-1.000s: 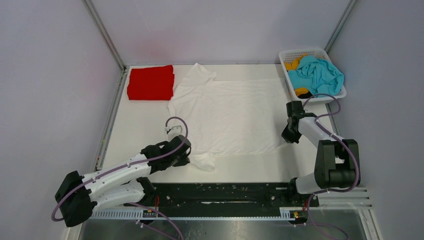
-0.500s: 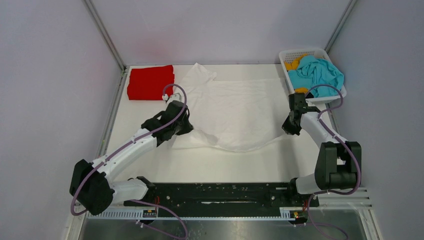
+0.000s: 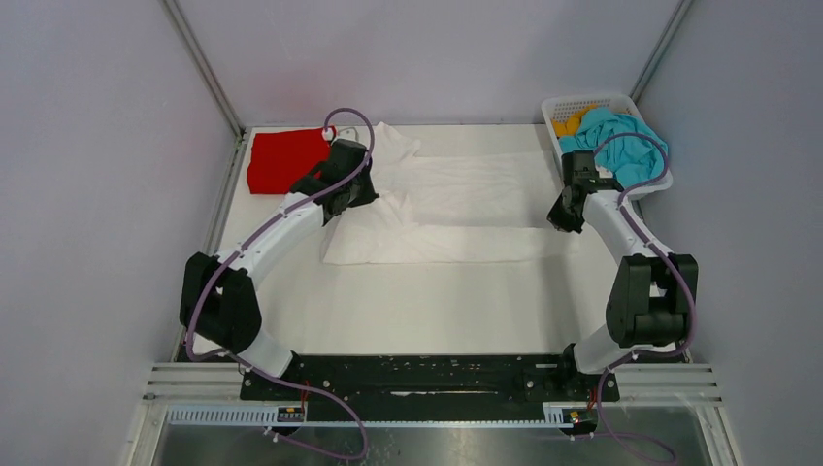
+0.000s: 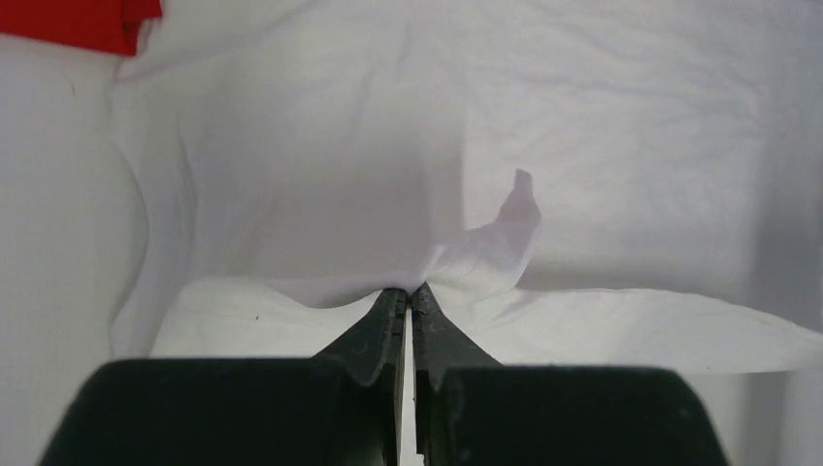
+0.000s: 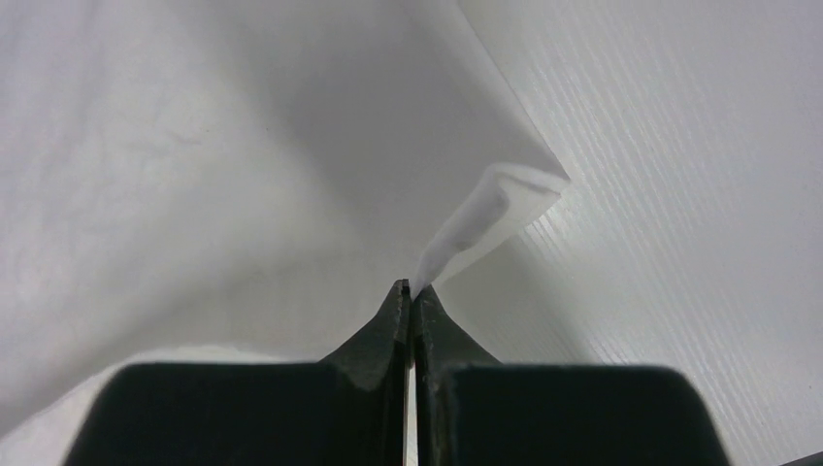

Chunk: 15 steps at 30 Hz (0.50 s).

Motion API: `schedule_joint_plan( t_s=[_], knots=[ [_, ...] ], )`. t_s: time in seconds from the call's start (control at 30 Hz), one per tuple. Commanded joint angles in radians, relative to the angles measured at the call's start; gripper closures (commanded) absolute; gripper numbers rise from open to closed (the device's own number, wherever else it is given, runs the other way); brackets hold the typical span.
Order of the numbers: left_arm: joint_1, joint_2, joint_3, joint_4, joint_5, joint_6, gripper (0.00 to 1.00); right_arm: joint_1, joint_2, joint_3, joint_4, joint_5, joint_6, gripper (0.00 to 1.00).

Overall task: Fold and stack the t-shirts
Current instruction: Fold the flattened tshirt in 1/3 of the way

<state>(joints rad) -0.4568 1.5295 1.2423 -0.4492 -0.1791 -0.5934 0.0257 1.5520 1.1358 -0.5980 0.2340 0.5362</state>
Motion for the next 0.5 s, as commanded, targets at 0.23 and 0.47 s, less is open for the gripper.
schedule_joint_plan(
  t_s=[0.23,0.47],
  knots=[
    [0.061,0.241,0.287,0.043,0.027,0.202,1.0,-0.007,0.11,0.124,-0.031,0.043,-0.012,1.0],
    [0.113,0.461,0.485,-0.035,-0.047,0.188,0.66,-0.018,0.222,0.25,-0.034,0.094,-0.018,0.75]
  ],
)
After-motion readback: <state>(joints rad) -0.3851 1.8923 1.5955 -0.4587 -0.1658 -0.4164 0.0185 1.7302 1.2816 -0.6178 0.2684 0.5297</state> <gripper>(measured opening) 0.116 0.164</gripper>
